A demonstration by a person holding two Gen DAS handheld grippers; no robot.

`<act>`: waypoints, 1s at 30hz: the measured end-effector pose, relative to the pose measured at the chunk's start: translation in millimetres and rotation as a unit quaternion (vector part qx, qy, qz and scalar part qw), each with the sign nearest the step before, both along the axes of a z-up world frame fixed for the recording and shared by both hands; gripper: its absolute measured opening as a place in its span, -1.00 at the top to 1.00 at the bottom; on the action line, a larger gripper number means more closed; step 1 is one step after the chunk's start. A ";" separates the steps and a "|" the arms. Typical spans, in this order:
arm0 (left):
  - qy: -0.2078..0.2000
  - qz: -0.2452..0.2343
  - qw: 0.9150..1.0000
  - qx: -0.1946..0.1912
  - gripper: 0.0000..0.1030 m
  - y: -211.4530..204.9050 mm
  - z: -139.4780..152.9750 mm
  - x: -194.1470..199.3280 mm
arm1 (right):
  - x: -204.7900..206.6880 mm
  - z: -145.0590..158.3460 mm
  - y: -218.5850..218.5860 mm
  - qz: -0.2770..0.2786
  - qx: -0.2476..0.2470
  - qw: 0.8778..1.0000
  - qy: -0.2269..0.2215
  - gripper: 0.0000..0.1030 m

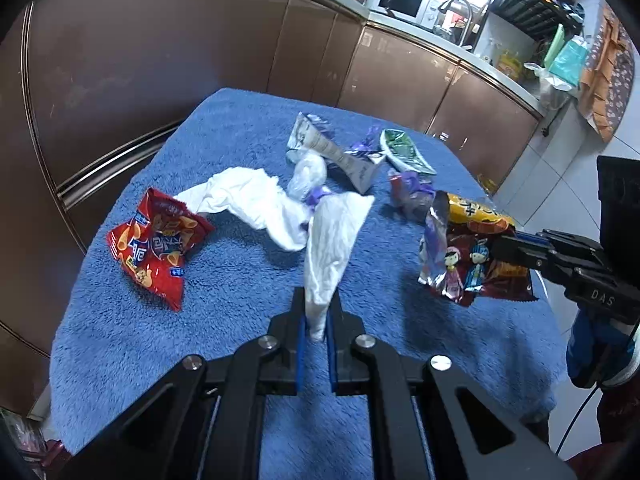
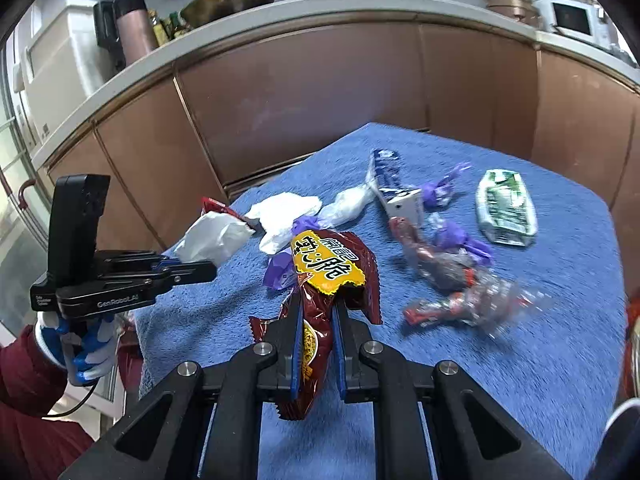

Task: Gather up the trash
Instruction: 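Carry both items to the white bin and open both tools to drop them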

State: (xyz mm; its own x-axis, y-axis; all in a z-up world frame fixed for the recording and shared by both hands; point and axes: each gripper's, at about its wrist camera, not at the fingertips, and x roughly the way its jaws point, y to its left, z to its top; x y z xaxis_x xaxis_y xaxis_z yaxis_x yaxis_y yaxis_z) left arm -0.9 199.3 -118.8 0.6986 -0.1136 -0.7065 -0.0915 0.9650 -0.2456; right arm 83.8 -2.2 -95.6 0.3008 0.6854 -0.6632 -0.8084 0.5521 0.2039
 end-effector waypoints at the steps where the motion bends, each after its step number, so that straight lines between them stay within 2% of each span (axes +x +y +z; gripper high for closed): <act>1: -0.003 -0.005 1.000 0.003 0.85 -4.7 4.6 -1.8 | -2.9 2.3 -4.7 -0.008 0.003 1.000 -0.004 0.76; 8: -0.024 -0.061 0.998 0.022 0.85 -50.6 36.3 7.1 | -12.7 21.6 -64.2 -0.097 0.023 0.995 -0.030 0.76; 11: -0.033 -0.101 0.994 0.032 0.85 -84.3 50.1 22.3 | -11.4 28.9 -100.0 -0.151 0.028 0.987 -0.042 0.76; 14: -0.040 -0.147 0.987 0.044 0.85 -127.3 60.6 43.3 | -5.7 31.9 -141.5 -0.214 0.028 0.975 -0.053 0.76; 17: -0.043 -0.198 0.978 0.054 0.85 -178.0 69.9 69.5 | 4.7 29.0 -190.6 -0.290 0.017 0.955 -0.066 0.76; 22: -0.038 -0.288 0.955 0.068 0.85 -272.6 74.7 121.8 | 24.5 16.1 -265.5 -0.395 -0.004 0.916 -0.070 0.76; 26: -0.024 -0.345 0.936 0.066 0.85 -346.7 65.6 164.1 | 44.3 -6.0 -322.6 -0.464 -0.016 0.884 -0.055 0.76; 30: 0.000 -0.387 0.920 0.057 0.85 -412.8 45.3 208.5 | 62.3 -33.1 -367.5 -0.507 -0.024 0.861 -0.033 0.76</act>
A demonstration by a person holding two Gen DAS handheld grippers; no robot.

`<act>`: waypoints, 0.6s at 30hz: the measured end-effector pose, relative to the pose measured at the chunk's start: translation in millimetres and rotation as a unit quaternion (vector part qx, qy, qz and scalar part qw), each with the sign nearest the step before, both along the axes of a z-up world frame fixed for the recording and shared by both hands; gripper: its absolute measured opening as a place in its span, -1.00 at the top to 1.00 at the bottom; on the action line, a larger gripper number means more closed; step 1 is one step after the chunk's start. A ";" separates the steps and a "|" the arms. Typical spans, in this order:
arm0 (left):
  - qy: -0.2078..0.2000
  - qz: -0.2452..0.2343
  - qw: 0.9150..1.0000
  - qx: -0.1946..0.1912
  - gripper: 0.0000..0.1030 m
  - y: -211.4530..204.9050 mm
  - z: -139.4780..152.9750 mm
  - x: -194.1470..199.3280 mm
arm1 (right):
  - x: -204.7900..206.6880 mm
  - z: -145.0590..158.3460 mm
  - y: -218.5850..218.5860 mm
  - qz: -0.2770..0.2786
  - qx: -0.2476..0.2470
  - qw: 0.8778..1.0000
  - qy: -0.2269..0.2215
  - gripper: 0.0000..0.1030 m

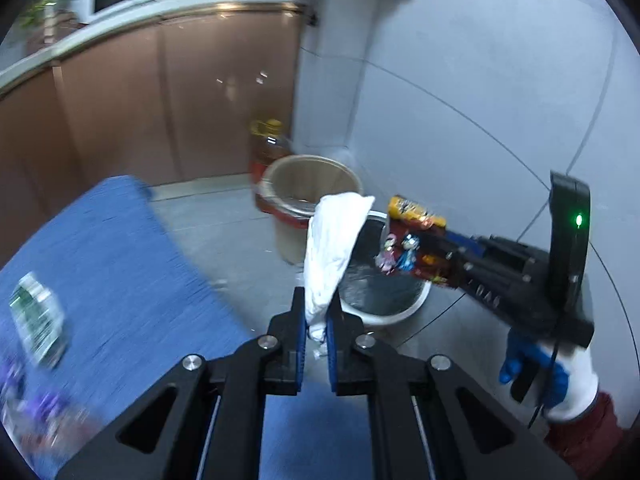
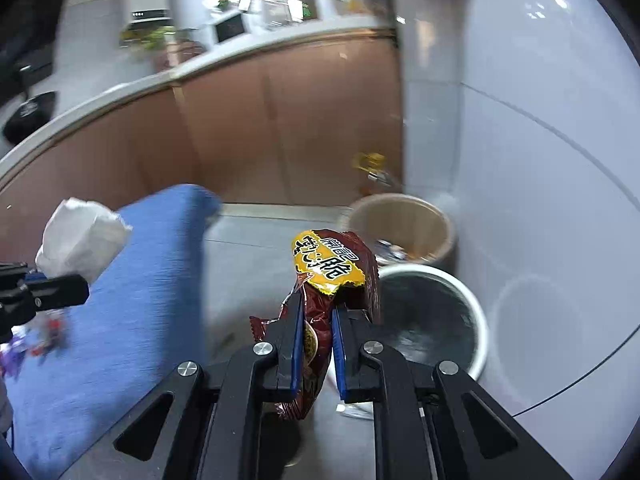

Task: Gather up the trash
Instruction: 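Carry both items to the white bin and open both tools to drop them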

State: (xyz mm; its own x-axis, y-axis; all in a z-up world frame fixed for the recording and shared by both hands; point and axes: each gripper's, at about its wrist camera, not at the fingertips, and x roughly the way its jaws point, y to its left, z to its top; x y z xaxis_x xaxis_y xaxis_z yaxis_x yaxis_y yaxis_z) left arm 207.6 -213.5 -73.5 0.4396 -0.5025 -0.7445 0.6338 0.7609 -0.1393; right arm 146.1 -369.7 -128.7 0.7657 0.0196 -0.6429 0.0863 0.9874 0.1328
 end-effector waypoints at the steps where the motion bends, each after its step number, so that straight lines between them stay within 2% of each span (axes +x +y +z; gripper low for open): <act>1: 0.010 -0.009 1.000 0.000 0.85 -16.7 -6.7 11.0 | 4.4 -8.0 -10.3 -0.011 0.005 1.000 0.006 0.76; 5: 0.046 -0.035 0.998 0.007 0.85 -77.0 -32.6 47.3 | 30.6 -43.8 -51.5 -0.050 0.020 0.998 0.038 0.76; 9: 0.087 -0.047 0.995 0.023 0.80 -131.7 -68.6 84.7 | 51.6 -76.7 -74.8 -0.070 0.023 0.995 0.070 0.74; 15: 0.163 -0.056 0.985 0.026 0.76 -176.0 -123.2 119.0 | 65.4 -114.8 -97.4 -0.101 0.019 0.989 0.107 0.71; 17: 0.186 -0.060 0.981 0.022 0.72 -185.6 -136.9 123.9 | 66.4 -124.6 -103.5 -0.111 0.018 0.987 0.117 0.63; 18: 0.193 -0.061 0.979 0.020 0.62 -185.7 -140.3 126.1 | 66.0 -128.1 -105.7 -0.115 0.018 0.986 0.120 0.49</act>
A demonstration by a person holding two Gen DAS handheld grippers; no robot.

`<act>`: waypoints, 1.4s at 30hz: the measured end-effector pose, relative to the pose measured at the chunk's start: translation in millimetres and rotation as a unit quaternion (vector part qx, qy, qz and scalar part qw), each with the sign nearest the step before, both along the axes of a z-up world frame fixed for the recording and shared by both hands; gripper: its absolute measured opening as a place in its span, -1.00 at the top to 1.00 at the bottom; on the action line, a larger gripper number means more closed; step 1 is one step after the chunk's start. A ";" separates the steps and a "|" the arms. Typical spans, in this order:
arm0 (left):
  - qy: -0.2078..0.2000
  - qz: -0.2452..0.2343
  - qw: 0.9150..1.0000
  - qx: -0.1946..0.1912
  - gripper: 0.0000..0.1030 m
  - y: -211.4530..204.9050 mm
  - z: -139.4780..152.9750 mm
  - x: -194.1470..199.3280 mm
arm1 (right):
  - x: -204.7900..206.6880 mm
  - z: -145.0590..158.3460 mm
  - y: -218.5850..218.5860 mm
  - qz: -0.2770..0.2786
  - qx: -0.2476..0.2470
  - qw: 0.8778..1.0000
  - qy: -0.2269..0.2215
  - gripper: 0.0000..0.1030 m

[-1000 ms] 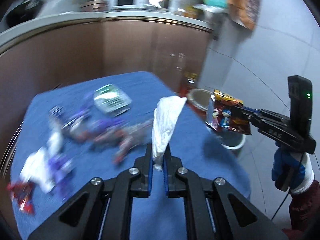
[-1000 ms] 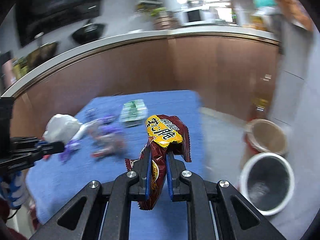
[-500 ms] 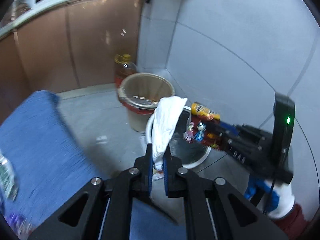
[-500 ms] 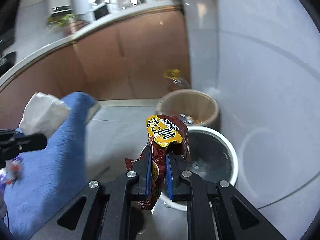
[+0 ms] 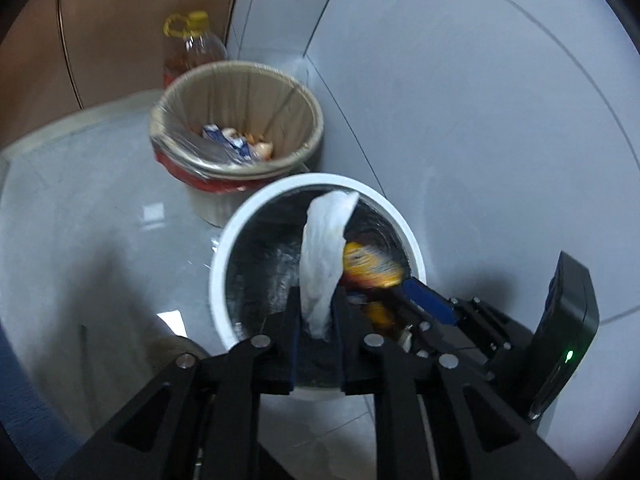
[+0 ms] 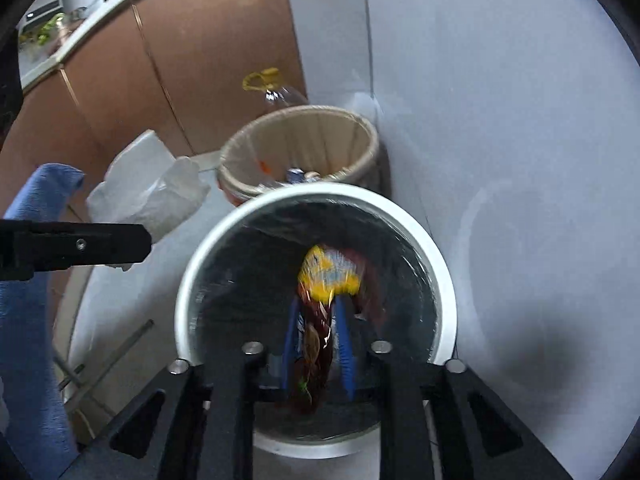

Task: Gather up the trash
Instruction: 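Carry both items to the white bin and open both tools to drop them, then move both tools back over the table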

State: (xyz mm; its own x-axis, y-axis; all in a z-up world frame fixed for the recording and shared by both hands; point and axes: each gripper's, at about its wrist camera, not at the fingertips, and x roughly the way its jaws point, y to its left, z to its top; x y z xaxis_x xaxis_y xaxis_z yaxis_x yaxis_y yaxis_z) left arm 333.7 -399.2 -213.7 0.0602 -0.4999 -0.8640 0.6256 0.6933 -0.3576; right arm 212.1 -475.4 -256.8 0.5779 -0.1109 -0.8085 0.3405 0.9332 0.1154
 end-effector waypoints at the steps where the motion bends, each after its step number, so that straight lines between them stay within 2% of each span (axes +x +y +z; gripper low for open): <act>1: 0.008 0.000 1.000 -0.004 0.54 -2.4 -3.0 1.7 | -1.2 -2.6 -1.3 -0.003 -0.001 1.000 0.003 0.34; 3: 0.016 0.005 1.000 -0.011 0.19 -5.8 -6.3 5.6 | -3.6 -6.3 -2.0 -0.008 -0.006 1.000 0.008 0.18; 8: 0.009 0.016 0.999 -0.038 0.18 7.4 13.9 0.7 | -10.4 -1.3 2.9 -0.009 -0.010 1.000 0.008 0.18; 13: -0.063 0.044 0.995 -0.068 0.18 47.9 70.4 -25.8 | -20.1 27.5 23.5 0.007 -0.015 1.000 -0.015 0.18; 18: -0.149 0.080 0.982 -0.087 0.18 110.9 134.9 -76.0 | -47.4 90.5 62.5 0.037 -0.022 0.997 -0.072 0.18; 21: -0.181 0.095 0.975 -0.083 0.18 148.3 165.2 -106.5 | -64.3 136.3 92.3 0.063 -0.029 0.991 -0.113 0.18; 24: -0.213 0.120 0.966 -0.086 0.17 201.1 195.1 -144.9 | -83.0 178.8 125.2 0.101 -0.028 0.983 -0.153 0.14; 27: -0.233 0.151 0.957 -0.085 0.16 252.7 210.8 -173.5 | -102.9 212.5 162.8 0.143 -0.023 0.972 -0.183 0.06; 29: -0.251 0.180 0.948 -0.077 0.07 293.7 217.4 -195.5 | -115.0 230.2 189.9 0.174 -0.017 0.965 -0.197 0.04; 34: -0.272 0.256 0.926 -0.056 0.03 391.5 218.4 -246.2 | -135.1 253.3 245.6 0.238 0.000 0.949 -0.208 0.03; 39: -0.288 0.326 0.900 -0.042 0.03 477.1 208.5 -289.9 | -151.6 261.5 291.4 0.295 0.023 0.932 -0.210 0.03; 42: -0.294 0.355 0.887 -0.035 0.03 515.4 203.8 -310.2 | -157.5 262.8 311.8 0.322 0.045 0.923 -0.205 0.01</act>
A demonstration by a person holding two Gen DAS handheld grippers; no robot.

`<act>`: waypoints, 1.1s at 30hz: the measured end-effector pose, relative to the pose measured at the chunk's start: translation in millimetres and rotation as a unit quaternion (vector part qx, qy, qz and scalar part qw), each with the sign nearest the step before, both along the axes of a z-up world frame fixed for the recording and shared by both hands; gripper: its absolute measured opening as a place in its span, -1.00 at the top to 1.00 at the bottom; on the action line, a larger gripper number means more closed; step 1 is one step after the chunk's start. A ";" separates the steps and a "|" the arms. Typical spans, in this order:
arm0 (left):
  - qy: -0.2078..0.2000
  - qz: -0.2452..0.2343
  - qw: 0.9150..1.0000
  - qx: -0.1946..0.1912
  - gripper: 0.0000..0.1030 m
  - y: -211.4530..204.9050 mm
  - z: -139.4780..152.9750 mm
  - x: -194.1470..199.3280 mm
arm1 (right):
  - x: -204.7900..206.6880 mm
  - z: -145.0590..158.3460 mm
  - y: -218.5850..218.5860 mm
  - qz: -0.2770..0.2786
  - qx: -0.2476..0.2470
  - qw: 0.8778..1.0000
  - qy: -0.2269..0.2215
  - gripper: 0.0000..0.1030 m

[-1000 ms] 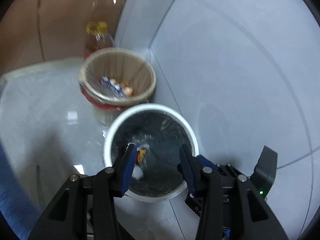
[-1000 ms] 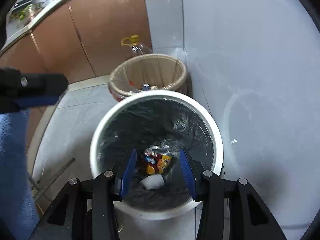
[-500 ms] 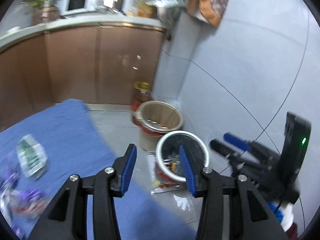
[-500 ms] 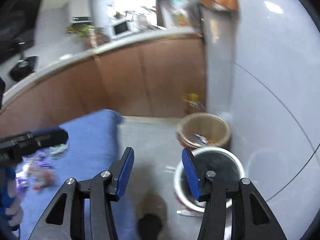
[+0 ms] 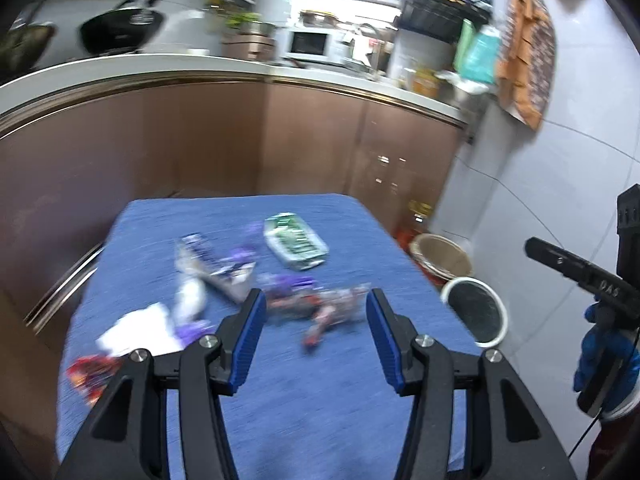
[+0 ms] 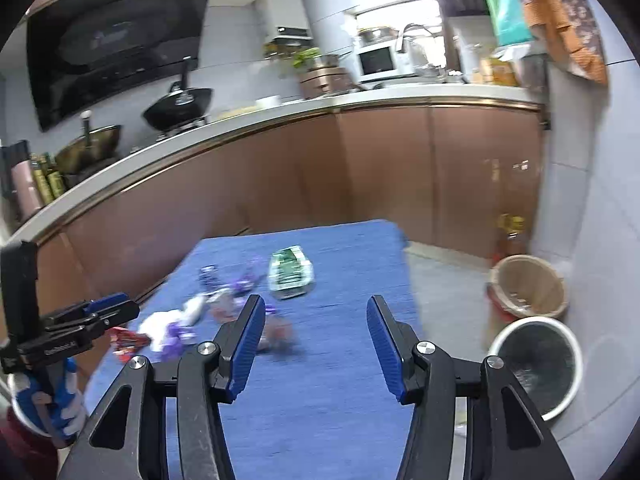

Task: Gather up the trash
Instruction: 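Move both tools back over the table, then grasp the purple wrapper with the left tool while the right tool grasps a plastic wrapper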

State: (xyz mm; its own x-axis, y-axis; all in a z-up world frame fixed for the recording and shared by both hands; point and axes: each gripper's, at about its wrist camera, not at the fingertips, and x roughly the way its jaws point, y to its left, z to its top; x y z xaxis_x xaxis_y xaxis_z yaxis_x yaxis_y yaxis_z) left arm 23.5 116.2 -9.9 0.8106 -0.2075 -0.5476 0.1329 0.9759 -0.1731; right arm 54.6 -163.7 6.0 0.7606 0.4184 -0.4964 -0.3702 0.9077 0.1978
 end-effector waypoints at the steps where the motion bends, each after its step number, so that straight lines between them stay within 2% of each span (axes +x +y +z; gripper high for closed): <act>1: -0.002 0.010 1.000 -0.001 0.03 13.8 -2.6 -6.6 | 0.9 -0.5 4.9 0.007 0.000 1.000 0.003 0.00; 5: -0.004 0.034 0.999 0.015 0.03 44.2 -15.5 -20.6 | 7.1 -11.5 25.2 0.041 0.006 0.999 0.023 0.00; 12: 0.032 0.019 0.999 0.032 0.03 53.9 -50.4 -14.6 | 29.9 -44.9 48.2 0.085 0.014 0.994 0.072 -0.03; 22: 0.076 -0.007 0.997 0.022 0.03 53.8 -82.3 49.3 | 83.7 -101.9 73.7 0.124 0.017 0.980 0.153 -0.03; 27: 0.100 -0.007 0.994 0.032 0.03 58.0 -99.9 75.1 | 101.5 -122.1 80.8 0.133 0.017 0.975 0.175 -0.03; 33: 0.115 0.002 0.993 0.030 0.03 66.7 -111.4 92.8 | 113.7 -132.1 82.5 0.140 0.019 0.973 0.184 -0.03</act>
